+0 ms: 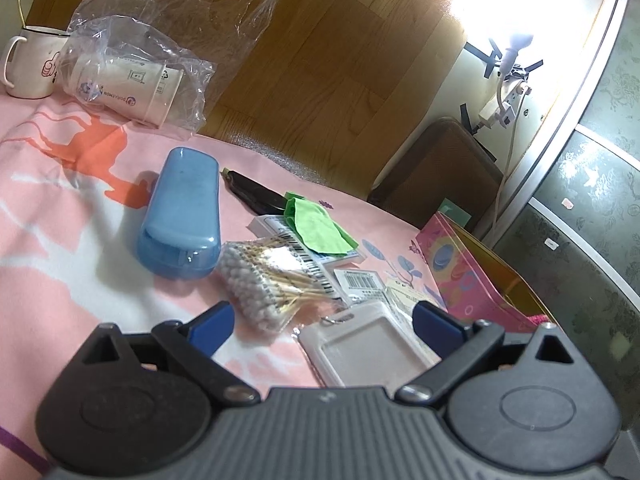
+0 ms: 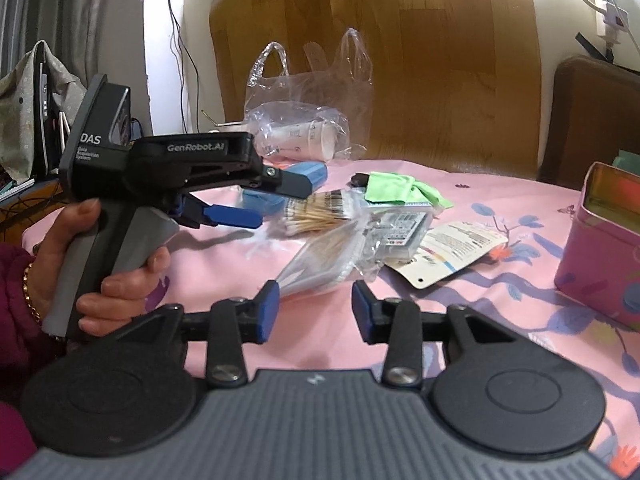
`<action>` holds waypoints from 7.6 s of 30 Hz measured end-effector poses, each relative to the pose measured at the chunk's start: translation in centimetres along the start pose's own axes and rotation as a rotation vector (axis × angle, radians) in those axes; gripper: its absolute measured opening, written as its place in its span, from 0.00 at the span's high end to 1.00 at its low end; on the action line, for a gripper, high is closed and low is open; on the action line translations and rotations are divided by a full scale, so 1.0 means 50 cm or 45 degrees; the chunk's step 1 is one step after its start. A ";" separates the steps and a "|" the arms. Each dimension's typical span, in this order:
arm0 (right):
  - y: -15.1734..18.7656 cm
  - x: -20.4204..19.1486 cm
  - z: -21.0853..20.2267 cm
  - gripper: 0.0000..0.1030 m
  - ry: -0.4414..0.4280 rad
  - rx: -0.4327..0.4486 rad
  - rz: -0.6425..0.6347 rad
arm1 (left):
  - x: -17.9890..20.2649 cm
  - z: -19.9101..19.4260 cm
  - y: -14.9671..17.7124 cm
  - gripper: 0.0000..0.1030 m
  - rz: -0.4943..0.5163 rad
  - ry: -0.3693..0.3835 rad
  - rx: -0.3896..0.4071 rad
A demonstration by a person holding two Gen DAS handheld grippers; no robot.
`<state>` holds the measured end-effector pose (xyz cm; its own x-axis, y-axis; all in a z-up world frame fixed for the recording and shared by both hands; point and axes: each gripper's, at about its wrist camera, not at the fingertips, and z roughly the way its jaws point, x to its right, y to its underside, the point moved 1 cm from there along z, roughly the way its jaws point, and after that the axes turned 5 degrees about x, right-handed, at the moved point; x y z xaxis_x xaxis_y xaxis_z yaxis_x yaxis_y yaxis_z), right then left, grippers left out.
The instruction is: Organize soft objects
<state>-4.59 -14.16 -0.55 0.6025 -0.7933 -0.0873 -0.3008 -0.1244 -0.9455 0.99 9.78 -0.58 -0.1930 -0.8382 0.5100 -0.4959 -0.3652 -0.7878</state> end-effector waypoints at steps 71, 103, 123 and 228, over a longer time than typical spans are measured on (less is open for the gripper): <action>-0.019 0.336 -0.208 0.65 0.576 0.574 0.643 | 0.410 0.215 -0.036 0.20 0.375 0.318 -0.177; 0.012 0.122 0.037 0.60 0.334 0.009 0.341 | 0.088 0.015 0.027 0.16 0.365 -0.313 -0.125; 0.015 0.108 0.034 0.54 0.363 0.027 0.302 | 0.090 0.000 0.024 0.09 0.375 -0.311 -0.075; 0.043 0.046 -0.018 0.40 0.156 -0.038 0.332 | 0.095 -0.008 0.028 0.10 0.175 -0.060 -0.179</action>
<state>-4.53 -16.77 -2.52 0.4091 -0.8666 -0.2859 -0.4566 0.0769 -0.8864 -0.95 5.47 0.88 -0.2288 -0.8957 0.3813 -0.5818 -0.1882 -0.7913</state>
